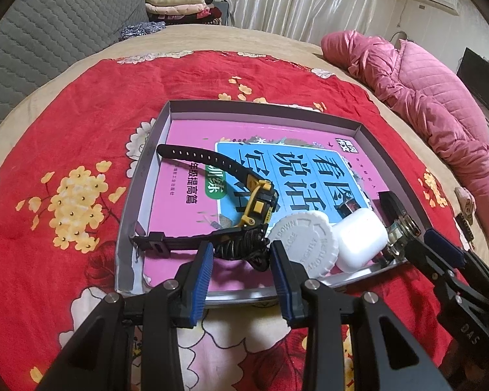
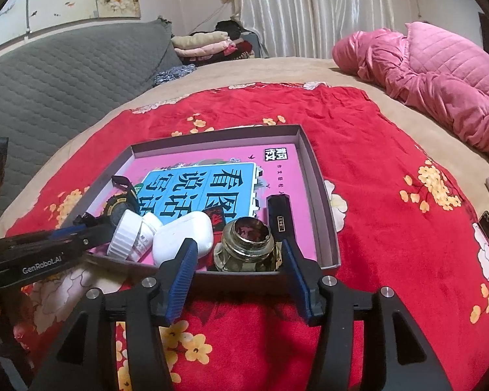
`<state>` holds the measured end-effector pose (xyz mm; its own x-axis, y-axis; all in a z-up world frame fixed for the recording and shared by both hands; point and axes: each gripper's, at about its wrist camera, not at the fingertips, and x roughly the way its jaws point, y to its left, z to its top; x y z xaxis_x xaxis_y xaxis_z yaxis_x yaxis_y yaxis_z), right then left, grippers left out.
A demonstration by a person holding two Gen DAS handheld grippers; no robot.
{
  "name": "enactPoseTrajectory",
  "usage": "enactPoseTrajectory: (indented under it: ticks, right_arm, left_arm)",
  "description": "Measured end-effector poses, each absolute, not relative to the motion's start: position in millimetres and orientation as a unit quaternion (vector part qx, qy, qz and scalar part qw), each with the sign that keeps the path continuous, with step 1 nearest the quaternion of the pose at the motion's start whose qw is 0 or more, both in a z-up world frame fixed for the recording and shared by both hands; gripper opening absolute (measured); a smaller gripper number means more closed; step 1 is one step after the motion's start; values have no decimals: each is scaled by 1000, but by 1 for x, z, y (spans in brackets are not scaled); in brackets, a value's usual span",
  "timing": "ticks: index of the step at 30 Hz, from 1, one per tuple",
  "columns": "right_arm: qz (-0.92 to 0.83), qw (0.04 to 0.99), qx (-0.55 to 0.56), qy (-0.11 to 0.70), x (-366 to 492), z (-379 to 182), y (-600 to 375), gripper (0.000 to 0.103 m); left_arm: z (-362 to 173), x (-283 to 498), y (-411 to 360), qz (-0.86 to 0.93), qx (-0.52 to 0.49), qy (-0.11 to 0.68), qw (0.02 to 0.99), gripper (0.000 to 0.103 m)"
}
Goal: Organize rigid objects
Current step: 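Lower the metal fitting into the box beside the earbud case with the right tool, then open the right tool to release the metal fitting in the box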
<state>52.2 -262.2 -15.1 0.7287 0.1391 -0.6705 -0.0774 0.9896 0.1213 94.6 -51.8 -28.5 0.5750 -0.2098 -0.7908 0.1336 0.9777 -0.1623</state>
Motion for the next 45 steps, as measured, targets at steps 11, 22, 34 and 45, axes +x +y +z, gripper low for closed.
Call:
enactPoseTrajectory:
  ticks: [11, 22, 34, 45]
  right_arm:
    - [62, 928, 47, 366, 44, -12, -261, 56]
    - [65, 928, 41, 365, 43, -13, -256, 59]
    - [64, 928, 39, 365, 44, -13, -255, 60]
    - [57, 927, 41, 369, 50, -12, -255, 62]
  left_arm:
    - [-30, 98, -57, -91, -28, 454, 886, 36]
    - [-28, 96, -55, -95, -35, 454, 885, 36]
    - [-25, 93, -53, -102, -37, 450, 886, 36]
    - [-27, 95, -54, -100, -37, 451, 886, 36]
